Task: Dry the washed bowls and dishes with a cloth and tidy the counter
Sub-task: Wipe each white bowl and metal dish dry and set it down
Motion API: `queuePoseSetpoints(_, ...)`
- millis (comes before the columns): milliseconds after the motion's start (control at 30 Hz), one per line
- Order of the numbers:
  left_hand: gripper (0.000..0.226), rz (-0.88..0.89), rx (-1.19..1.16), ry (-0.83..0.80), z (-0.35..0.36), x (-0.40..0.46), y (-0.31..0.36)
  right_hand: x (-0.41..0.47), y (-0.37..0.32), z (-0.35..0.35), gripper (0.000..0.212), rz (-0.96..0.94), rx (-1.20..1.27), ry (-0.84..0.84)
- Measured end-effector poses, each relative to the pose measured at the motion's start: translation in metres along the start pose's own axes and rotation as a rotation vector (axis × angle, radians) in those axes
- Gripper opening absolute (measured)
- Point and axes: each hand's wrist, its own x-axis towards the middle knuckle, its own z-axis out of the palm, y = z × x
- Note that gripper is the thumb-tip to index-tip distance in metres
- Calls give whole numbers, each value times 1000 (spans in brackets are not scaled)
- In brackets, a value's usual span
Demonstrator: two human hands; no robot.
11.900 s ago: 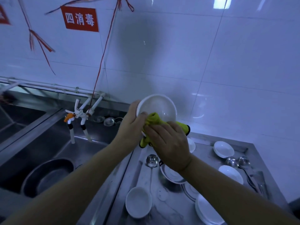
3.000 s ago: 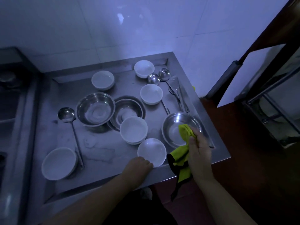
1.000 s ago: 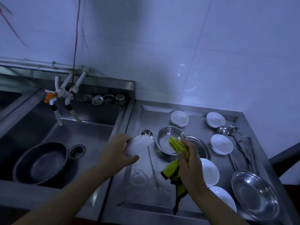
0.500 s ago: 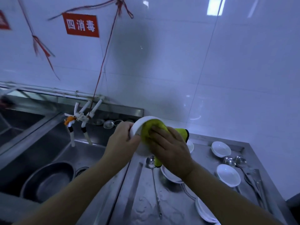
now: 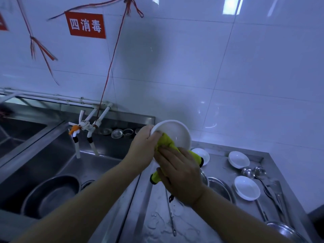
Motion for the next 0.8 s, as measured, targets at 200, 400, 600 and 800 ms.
queuePoseSetpoints(200,26,-69,202,-513,-30,21,25,-5,50,-18,9,-374,-110,-66)
queuePoseSetpoints(400,30,39,-85,-93,13,1,4,8,30,-12,15,16,-155,68)
queuePoseSetpoints(600,23,127,-143,-80,16,-1,-8,0,29,-12,16,-79,-57,48)
queuePoseSetpoints(800,35,27,269,-624,-15,25,12,-6,72,-32,8,-591,-79,-149)
